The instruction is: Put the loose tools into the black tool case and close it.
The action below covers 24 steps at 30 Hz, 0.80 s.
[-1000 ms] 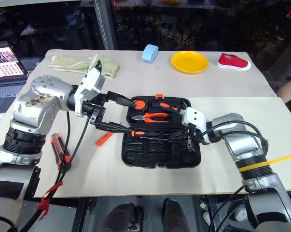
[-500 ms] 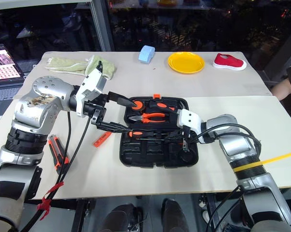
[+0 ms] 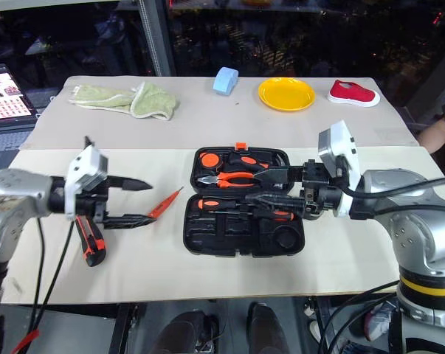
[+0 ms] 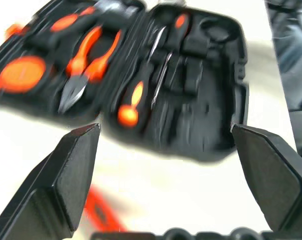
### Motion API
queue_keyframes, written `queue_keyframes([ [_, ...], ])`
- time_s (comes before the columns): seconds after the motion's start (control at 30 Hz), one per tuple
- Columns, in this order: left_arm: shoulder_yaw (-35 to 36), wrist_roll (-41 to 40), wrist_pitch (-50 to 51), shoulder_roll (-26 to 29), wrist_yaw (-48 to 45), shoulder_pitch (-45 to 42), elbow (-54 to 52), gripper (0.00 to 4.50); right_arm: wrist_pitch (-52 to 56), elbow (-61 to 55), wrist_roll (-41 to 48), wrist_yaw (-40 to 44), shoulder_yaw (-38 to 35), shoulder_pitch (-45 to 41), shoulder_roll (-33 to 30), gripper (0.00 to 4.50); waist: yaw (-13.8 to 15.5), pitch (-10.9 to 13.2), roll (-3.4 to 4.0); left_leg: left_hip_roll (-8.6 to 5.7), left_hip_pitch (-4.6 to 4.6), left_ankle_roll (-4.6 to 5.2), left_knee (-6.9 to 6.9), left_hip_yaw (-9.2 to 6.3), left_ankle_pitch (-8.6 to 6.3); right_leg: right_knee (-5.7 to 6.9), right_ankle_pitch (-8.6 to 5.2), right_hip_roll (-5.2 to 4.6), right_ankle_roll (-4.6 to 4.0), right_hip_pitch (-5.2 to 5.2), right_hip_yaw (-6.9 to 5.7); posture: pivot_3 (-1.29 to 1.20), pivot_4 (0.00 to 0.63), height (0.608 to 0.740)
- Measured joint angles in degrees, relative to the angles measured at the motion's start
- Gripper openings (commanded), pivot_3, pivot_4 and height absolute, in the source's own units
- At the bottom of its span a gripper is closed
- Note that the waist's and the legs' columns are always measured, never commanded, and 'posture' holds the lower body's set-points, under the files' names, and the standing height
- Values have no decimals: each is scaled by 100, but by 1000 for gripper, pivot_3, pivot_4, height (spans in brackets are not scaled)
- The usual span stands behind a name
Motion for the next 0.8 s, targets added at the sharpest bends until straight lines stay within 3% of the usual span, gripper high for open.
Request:
queue_keyframes([
  [0.17, -1438, -318, 1057, -69, 252, -1743, 38, 4500, -21, -238, 209, -346, -58, 242, 57, 4461, 32, -2, -4, -7, -5, 7, -2, 2, -4, 2, 3, 11, 4, -11, -24, 0, 150, 732],
  [0.27, -2775, -33, 1861, -430, 559, -3150, 692, 4500, -65, -479, 274, -718, -65, 535, 259, 4461, 28, -4, -9, -9, -13, 5, -2, 6, -1, 10, 2, 28, 3, 3, -28, 0, 150, 732],
  [0.47, -4566, 476, 2268, -738, 251, -4645, 1802, 4500, -175, -900, 314, -1408, 177, 1144, 722, 4461, -94, -3, -12, -8, -22, 2, -3, 12, 2, 11, 0, 40, 3, -8, -21, 0, 150, 732],
  [0.63, -5604, 883, 2225, -1068, -120, -5389, 2532, 4500, -343, -1128, 325, -1891, 235, 1409, 962, 4461, -142, -3, -12, -8, -22, 0, -2, 14, 4, 12, -2, 43, 4, -11, -16, 0, 150, 732],
  [0.8, -6192, 1260, 2015, -1325, -392, -5603, 3092, 4500, -519, -1209, 309, -2168, 366, 1561, 1054, 4461, -131, -3, -12, -7, -22, -3, -2, 13, 6, 15, -4, 44, 1, -13, -16, 0, 150, 732],
])
